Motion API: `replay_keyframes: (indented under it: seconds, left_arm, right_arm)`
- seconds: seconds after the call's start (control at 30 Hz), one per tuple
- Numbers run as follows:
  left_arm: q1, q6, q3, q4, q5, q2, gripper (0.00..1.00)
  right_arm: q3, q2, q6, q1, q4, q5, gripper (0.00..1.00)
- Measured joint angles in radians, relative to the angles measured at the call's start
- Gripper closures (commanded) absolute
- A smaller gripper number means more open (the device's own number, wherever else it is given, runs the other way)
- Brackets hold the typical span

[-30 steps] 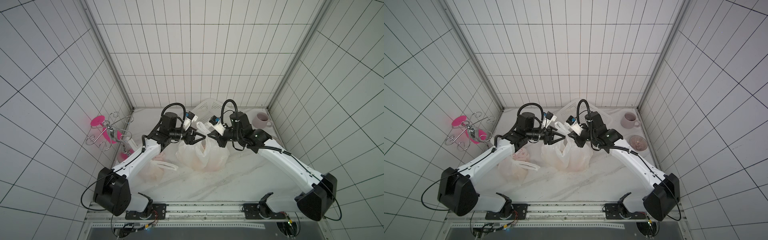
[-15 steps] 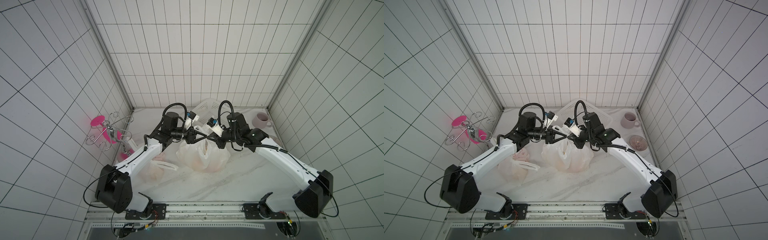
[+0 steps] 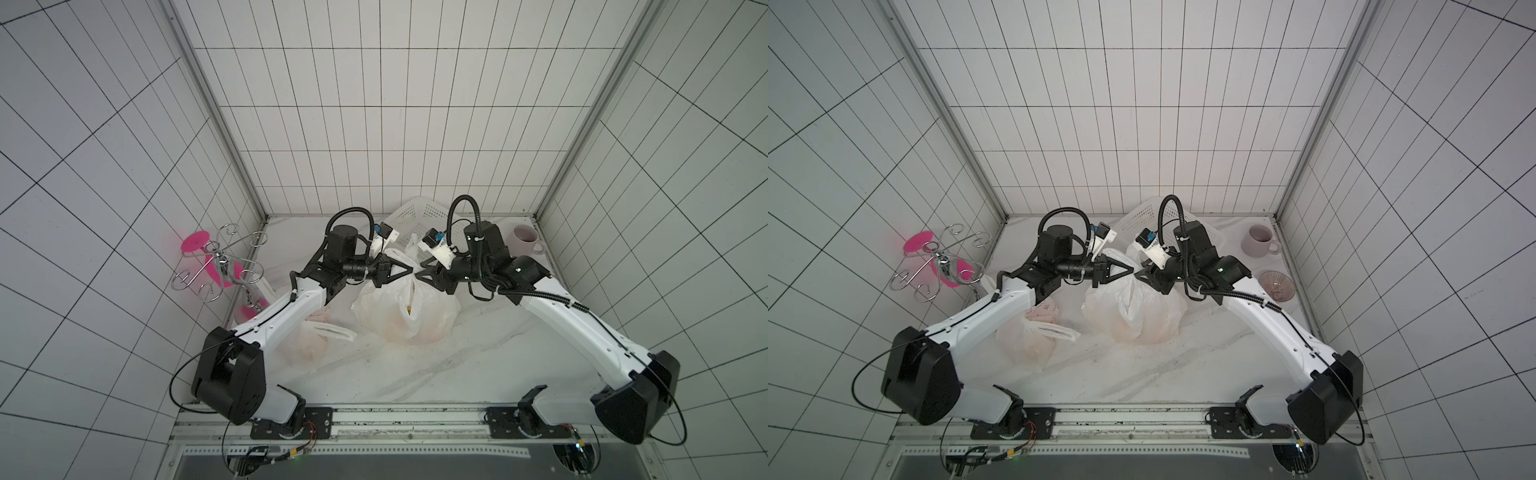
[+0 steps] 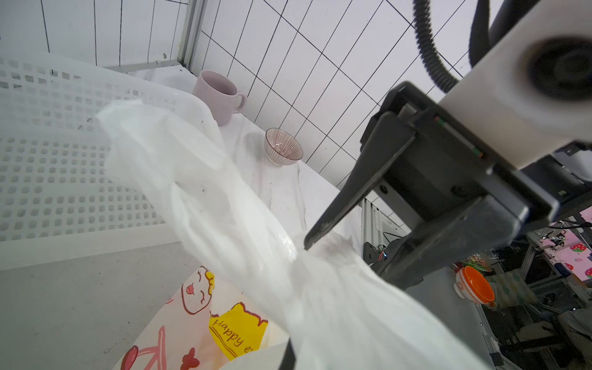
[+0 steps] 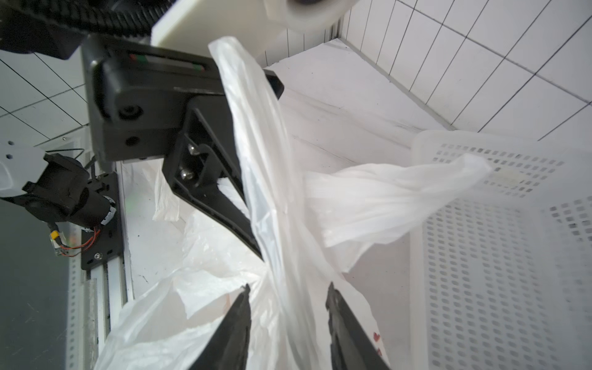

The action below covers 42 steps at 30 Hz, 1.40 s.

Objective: Place the peach into a plastic bag & tie a knot
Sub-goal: Cross the plastic bag at the center of the board.

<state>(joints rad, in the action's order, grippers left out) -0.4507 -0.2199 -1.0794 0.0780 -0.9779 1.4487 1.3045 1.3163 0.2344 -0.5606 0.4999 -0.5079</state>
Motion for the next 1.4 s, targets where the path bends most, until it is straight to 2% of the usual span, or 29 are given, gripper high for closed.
replay_keyframes:
  seconds: [0.07, 0.17, 0.3, 0.47, 0.6, 0.8, 0.87, 0.9, 1.03, 1.17, 1.27, 1.4]
  left_arm:
    - [0.0, 0.008, 0.005, -0.003, 0.0, 0.0, 0.99]
    - [0.0, 0.046, 0.024, -0.008, 0.006, -0.013, 0.99]
    - [0.0, 0.12, 0.037, -0.007, 0.02, -0.046, 0.98]
    - [-0.002, 0.185, 0.037, 0.001, 0.033, -0.06, 0.97]
    - [-0.012, 0.212, 0.037, 0.013, 0.04, -0.061, 0.97]
    - [-0.021, 0.235, 0.036, 0.033, 0.045, -0.062, 0.96]
    - [-0.021, 0.24, 0.036, 0.04, 0.049, -0.062, 0.96]
    - [-0.021, 0.243, 0.035, 0.047, 0.053, -0.062, 0.96]
    - [-0.02, 0.246, 0.03, 0.061, 0.069, -0.062, 0.97]
    - [-0.011, 0.219, 0.021, 0.062, 0.07, -0.062, 0.99]
    - [0.01, 0.173, 0.021, 0.053, 0.07, -0.062, 1.0]
    - [0.04, 0.089, 0.021, -0.003, 0.063, -0.061, 1.0]
  right_arm:
    - [0.0, -0.028, -0.062, 0.032, 0.0, -0.017, 0.48]
    - [0.035, -0.034, -0.208, 0.079, 0.021, -0.024, 0.49]
    - [0.199, 0.064, -0.497, 0.13, 0.065, -0.042, 0.51]
    - [0.322, 0.183, -0.76, 0.141, 0.099, -0.055, 0.43]
    - [0.344, 0.242, -0.882, 0.13, 0.134, -0.062, 0.38]
    - [0.429, 0.341, -0.953, 0.094, 0.166, -0.083, 0.38]
    - [0.445, 0.361, -0.963, 0.086, 0.177, -0.094, 0.42]
    - [0.455, 0.37, -0.97, 0.082, 0.185, -0.1, 0.47]
    - [0.46, 0.379, -0.968, 0.075, 0.2, -0.115, 0.78]
    - [0.46, 0.373, -0.951, 0.077, 0.202, -0.11, 0.97]
    - [0.436, 0.33, -0.927, 0.081, 0.158, -0.112, 1.0]
    - [0.25, 0.151, -0.902, 0.077, -0.014, -0.138, 1.0]
